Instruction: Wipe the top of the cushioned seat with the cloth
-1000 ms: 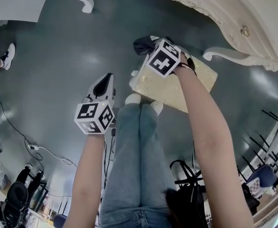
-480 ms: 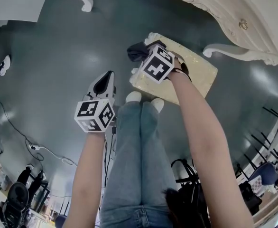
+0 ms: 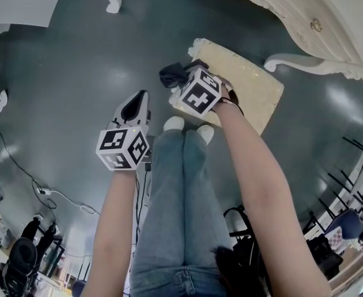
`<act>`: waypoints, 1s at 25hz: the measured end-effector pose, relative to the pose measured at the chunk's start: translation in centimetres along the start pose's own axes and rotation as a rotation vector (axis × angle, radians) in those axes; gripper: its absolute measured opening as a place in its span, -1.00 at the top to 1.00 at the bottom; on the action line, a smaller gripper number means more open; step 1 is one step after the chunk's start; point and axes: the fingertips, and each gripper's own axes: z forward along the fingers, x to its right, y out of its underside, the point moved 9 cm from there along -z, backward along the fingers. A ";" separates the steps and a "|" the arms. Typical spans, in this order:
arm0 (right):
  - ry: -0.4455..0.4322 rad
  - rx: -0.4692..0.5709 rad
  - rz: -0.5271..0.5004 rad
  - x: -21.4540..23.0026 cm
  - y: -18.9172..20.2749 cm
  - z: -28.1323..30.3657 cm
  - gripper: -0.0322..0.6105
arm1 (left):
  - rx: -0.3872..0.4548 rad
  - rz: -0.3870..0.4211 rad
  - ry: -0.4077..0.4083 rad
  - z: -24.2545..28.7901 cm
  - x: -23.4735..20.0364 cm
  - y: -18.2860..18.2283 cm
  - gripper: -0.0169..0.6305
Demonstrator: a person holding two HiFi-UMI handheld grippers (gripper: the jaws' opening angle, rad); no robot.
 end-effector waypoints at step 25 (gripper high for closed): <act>-0.086 0.045 -0.026 -7.4 1.5 1.1 0.77 | -0.007 0.005 0.018 -0.7 -0.3 1.0 0.91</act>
